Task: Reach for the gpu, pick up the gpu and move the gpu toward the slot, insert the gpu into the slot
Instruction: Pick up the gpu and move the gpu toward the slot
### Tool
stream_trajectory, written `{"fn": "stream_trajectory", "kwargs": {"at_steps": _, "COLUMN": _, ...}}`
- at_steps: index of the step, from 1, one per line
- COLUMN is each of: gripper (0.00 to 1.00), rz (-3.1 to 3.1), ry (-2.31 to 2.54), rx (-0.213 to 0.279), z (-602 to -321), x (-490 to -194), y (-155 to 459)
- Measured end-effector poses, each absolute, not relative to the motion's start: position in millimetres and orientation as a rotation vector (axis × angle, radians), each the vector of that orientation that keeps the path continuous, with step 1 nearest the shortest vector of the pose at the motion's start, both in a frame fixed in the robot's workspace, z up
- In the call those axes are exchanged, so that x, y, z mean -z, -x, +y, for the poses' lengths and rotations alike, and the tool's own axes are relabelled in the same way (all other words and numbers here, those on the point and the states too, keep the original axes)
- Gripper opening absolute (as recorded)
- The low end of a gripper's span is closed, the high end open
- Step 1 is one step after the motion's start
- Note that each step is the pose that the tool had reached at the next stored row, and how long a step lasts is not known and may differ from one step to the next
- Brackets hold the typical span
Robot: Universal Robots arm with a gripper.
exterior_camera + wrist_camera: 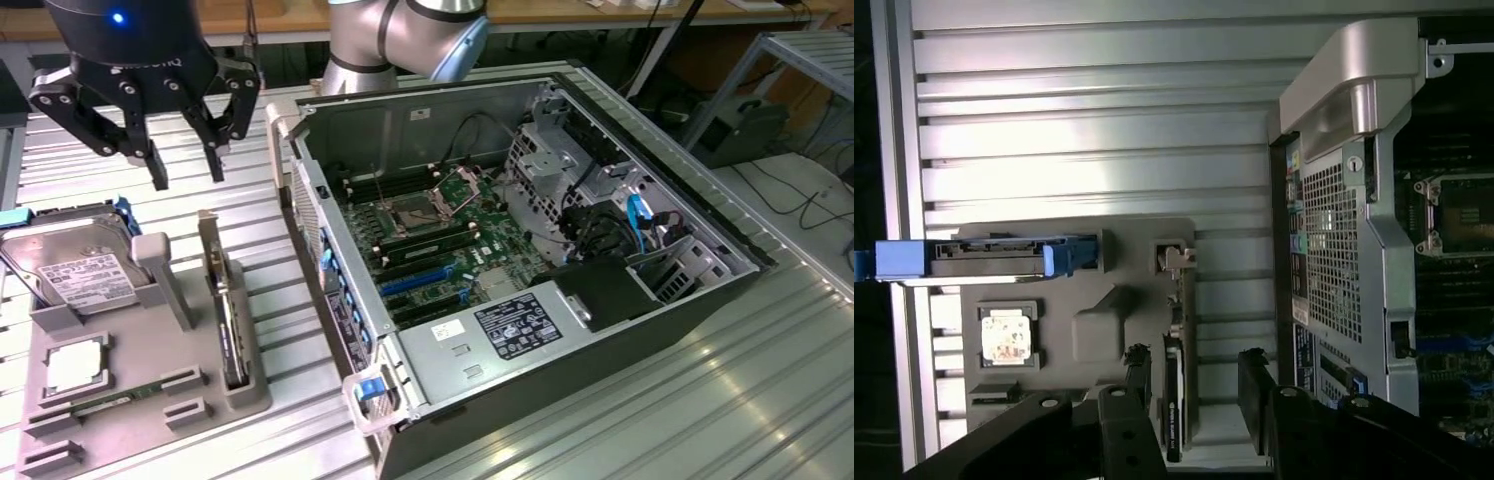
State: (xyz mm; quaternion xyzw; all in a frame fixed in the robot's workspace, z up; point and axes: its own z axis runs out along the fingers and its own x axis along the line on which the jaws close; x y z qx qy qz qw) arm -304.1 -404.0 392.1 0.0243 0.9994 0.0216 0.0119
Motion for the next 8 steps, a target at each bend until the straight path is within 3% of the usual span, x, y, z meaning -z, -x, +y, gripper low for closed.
{"fn": "stream_trajectory", "kwargs": {"at_steps": 8, "gripper": 0.48, "rz": 3.117, "ry": -0.076, "rx": -0.067, "z": -422.2, "x": -384.9, "y": 304.6}}
